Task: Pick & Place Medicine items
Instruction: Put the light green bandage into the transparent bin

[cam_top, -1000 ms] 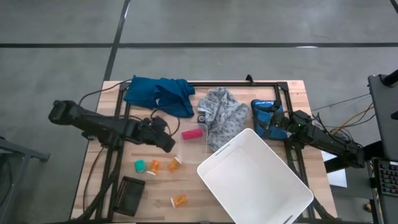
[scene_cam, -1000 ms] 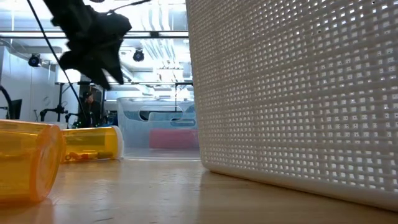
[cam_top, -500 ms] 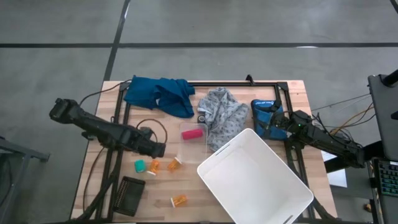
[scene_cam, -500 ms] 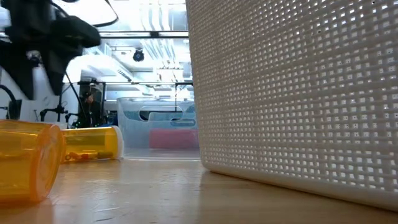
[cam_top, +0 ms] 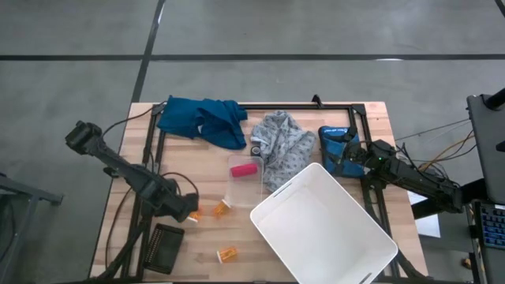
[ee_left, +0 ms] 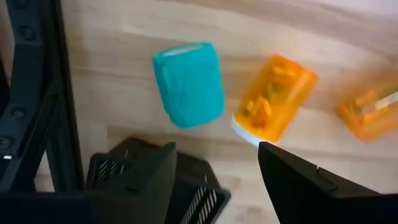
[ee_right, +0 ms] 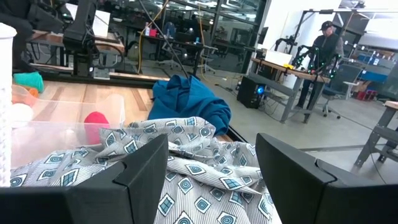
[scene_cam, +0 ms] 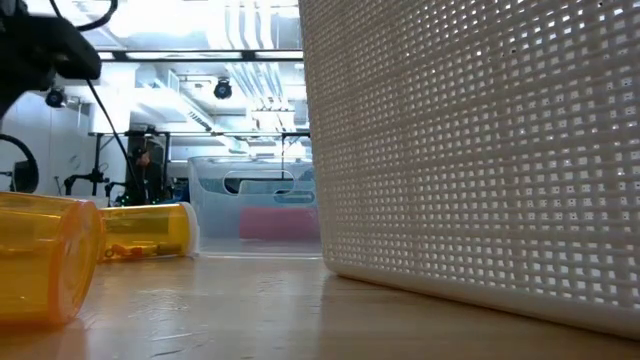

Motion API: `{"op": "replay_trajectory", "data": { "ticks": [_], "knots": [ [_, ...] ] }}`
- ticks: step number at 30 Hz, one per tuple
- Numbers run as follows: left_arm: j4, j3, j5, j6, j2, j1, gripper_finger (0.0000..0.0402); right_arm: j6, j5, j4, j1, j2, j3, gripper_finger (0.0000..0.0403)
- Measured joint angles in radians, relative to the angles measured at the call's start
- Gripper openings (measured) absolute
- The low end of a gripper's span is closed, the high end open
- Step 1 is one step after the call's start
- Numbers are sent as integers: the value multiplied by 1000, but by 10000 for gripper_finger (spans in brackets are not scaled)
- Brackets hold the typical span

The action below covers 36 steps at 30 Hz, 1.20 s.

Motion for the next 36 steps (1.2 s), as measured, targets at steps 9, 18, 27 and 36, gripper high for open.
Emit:
{"op": "replay_trajectory", "data": {
  "ticks": [9, 18, 27, 36],
  "knots": [
    [60, -71, 41, -96, 1, 1, 232, 0, 0, 0, 0, 0, 0, 240],
    [31, -72, 36, -159, 1, 1, 232, 0, 0, 0, 0, 0, 0, 240],
    [29, -72, 21, -167, 1, 1, 260, 0, 0, 0, 0, 0, 0, 240],
    [96, -132, 18, -170, 0, 2, 328, 0, 0, 0, 0, 0, 0, 240]
  ]
}}
